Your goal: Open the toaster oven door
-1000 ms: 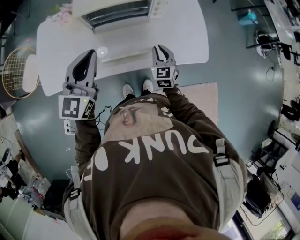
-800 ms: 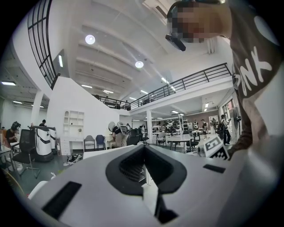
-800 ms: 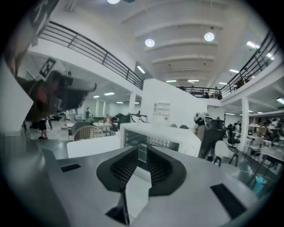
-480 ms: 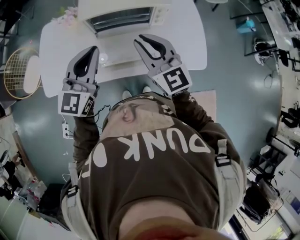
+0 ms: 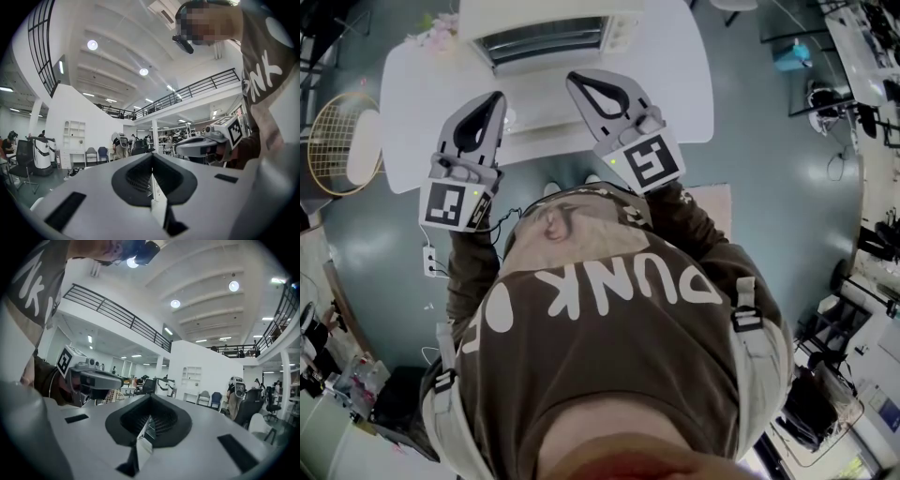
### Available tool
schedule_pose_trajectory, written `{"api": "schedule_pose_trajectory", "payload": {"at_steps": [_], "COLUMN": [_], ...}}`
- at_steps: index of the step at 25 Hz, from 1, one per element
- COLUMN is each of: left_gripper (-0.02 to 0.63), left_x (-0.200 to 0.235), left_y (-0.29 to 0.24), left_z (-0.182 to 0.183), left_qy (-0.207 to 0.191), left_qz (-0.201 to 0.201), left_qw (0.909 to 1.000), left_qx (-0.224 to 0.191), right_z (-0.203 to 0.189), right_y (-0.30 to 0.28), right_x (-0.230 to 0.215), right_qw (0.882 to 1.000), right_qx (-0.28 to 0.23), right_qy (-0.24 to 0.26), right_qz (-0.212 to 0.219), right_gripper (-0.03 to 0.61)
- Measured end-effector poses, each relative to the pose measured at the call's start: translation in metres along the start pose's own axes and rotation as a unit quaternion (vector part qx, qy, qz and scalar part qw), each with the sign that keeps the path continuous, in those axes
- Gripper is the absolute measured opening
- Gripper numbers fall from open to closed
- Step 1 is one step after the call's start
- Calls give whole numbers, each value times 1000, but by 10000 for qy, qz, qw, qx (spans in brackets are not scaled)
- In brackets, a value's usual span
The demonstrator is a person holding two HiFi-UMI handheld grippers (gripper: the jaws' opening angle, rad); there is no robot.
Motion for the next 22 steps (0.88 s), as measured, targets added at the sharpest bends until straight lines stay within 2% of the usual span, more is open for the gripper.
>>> {"api": "schedule_pose_trajectory", "payload": {"at_steps": [22], "left_gripper": [3], "left_x": [-1], "left_y": [0], "left_z": [-1], "left_qy": [-32], "left_qz": [-28], "left_qw": [10000], "left_qx": [-17], "right_z": [-12], "right_y": [-4], "right_x": [-3], "right_qw": [9998], "right_qx": [188], "right_qy": [-99], "right_qz": [61], "right_gripper": [8]}}
Point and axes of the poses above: the fingertips, and each gripper's own axes: y backward along the fingers, x to its left, z out of its top, the point moved 3 cm from there along y, backward along the fingers, and after that the axes turned 14 degrees about z, right-handed, at the moved point
